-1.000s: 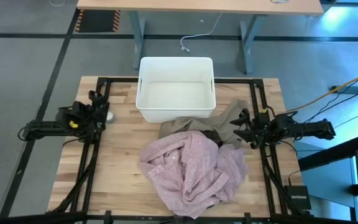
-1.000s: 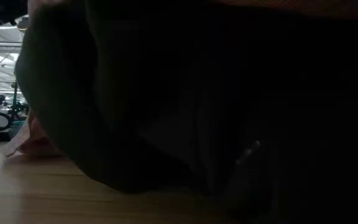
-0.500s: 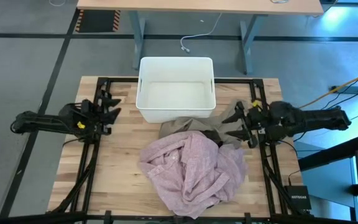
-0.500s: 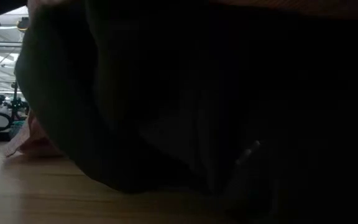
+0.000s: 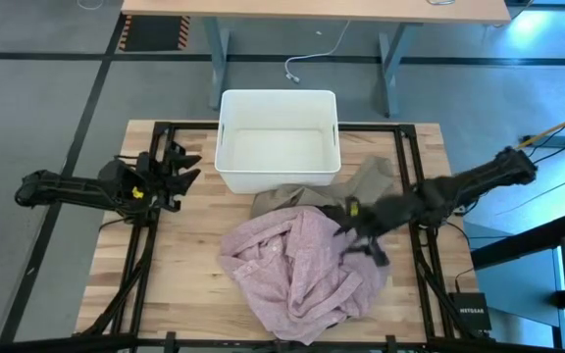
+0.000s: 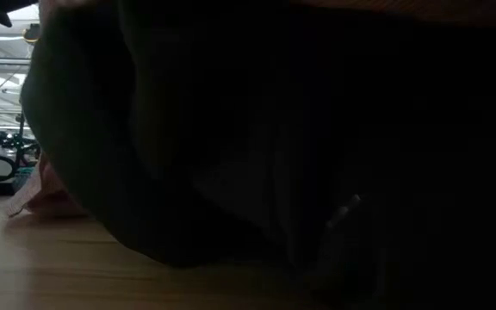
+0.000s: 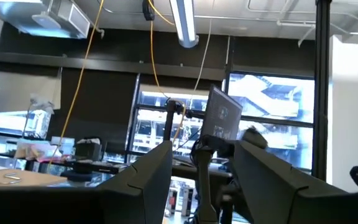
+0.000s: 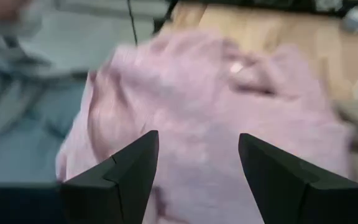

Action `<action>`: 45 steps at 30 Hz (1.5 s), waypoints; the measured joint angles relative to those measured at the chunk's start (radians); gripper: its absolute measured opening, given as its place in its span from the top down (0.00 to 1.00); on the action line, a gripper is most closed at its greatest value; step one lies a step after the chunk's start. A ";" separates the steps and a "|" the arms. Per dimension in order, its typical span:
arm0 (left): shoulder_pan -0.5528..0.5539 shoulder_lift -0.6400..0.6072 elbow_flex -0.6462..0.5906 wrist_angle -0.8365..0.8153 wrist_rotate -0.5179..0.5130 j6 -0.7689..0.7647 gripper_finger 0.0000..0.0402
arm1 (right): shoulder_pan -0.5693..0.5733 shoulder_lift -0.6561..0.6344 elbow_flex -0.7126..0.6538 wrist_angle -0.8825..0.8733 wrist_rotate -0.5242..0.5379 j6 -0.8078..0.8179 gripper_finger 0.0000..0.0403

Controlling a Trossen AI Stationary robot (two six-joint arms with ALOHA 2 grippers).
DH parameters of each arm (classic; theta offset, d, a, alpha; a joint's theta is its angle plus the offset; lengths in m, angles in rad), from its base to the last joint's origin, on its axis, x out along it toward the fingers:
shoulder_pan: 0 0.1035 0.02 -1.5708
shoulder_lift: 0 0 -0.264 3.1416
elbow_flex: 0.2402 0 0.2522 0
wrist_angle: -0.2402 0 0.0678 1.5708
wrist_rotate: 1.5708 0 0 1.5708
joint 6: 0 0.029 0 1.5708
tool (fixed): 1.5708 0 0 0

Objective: Sort clothes
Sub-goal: Put the pink polo shirt into the white bin

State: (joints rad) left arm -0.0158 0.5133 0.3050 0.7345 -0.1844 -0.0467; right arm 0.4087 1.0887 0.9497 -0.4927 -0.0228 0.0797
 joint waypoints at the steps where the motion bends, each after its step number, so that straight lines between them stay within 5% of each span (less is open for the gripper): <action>1: 0.000 0.000 0.000 0.000 0.000 0.000 0.58 | 0.034 0.023 0.000 -0.007 0.039 -0.006 0.40; 13: 0.000 0.000 0.000 0.001 -0.002 0.021 0.58 | 0.298 0.204 0.001 -0.023 0.529 -0.141 0.40; 22: 0.000 0.000 0.000 0.004 -0.002 0.027 0.58 | 0.253 0.287 0.002 0.053 0.616 -0.284 0.40; 29: 0.001 0.000 0.001 0.008 -0.002 0.028 0.58 | 0.110 0.292 0.002 0.213 0.599 -0.420 0.40; 45: 0.001 0.003 0.001 0.002 -0.002 0.024 0.58 | -0.234 0.371 0.002 0.102 0.083 -0.310 0.40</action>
State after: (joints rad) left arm -0.0151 0.5159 0.3058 0.7361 -0.1867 -0.0223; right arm 0.1751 1.4597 0.9520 -0.3907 0.0603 -0.2307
